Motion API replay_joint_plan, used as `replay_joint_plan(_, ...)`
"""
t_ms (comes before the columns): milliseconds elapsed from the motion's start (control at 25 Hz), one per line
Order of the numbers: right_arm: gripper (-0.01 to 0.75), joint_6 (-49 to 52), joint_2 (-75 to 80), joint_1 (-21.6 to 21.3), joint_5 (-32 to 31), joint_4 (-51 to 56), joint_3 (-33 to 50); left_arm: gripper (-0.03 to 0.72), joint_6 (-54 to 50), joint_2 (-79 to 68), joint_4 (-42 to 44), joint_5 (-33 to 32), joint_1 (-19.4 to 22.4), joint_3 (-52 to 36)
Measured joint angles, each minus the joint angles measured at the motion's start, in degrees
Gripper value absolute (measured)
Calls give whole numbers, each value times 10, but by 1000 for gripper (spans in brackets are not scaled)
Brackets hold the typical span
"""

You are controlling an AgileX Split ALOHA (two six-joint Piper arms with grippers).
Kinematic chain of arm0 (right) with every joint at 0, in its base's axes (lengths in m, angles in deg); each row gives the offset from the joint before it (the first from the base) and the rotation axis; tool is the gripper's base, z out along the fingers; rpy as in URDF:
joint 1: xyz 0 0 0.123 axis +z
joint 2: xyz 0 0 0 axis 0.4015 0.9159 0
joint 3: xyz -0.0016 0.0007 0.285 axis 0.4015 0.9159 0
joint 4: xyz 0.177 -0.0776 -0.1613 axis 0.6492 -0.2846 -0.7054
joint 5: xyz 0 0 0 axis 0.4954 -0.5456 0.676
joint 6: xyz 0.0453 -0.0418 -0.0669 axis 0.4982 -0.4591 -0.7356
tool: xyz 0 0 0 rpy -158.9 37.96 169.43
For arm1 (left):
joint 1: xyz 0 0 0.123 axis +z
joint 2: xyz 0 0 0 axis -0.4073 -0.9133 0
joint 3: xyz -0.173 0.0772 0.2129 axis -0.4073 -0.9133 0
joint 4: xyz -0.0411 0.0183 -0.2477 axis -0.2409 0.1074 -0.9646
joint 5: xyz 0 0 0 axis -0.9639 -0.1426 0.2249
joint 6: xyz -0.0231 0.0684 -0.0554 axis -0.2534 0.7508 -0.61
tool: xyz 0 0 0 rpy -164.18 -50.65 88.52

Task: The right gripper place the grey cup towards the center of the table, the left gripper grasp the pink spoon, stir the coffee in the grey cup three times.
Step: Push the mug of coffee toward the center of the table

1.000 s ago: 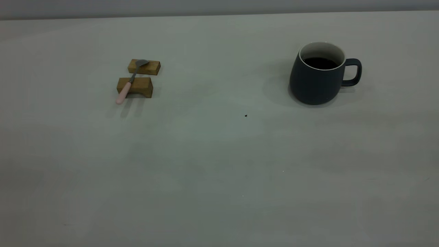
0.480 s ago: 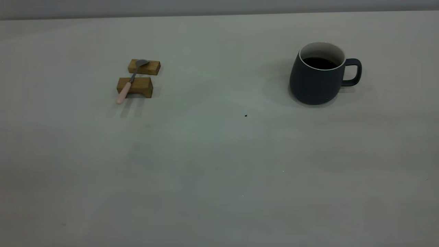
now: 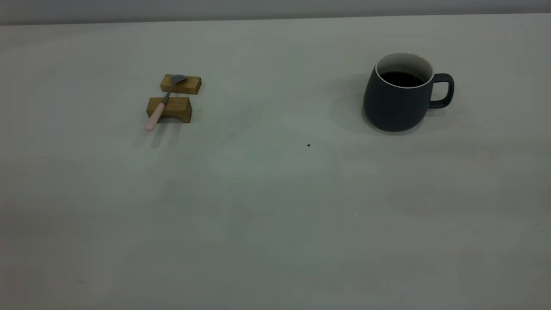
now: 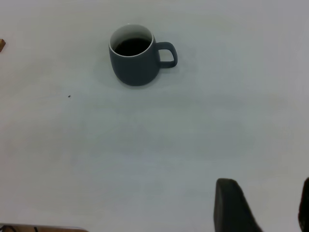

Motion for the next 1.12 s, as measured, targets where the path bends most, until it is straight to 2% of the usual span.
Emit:
replay_joint_plan(200, 376, 0, 3, 0, 5, 8, -2, 415, 0, 0, 0, 0, 0, 0)
replay_joint_plan(320, 376, 0, 47, 0, 49, 10, -12, 415, 0, 0, 0, 0, 0, 0)
replay_joint_plan(520, 376, -7, 208, 0, 168, 10, -24, 415, 0, 0, 0, 0, 0, 0)
replay_joint_plan(720, 376, -16, 419, 0, 327, 12, -25, 415, 0, 0, 0, 0, 0, 0)
replay_joint_plan(840, 376, -23, 538, 0, 399, 12, -47, 415, 0, 0, 0, 0, 0, 0)
replay_joint_plan(920, 376, -38, 623, 0, 421, 12, -81, 415, 0, 0, 0, 0, 0, 0)
replay_joint_plan(1120, 376, -140, 796, 0, 428, 12, -183, 415, 0, 0, 0, 0, 0, 0)
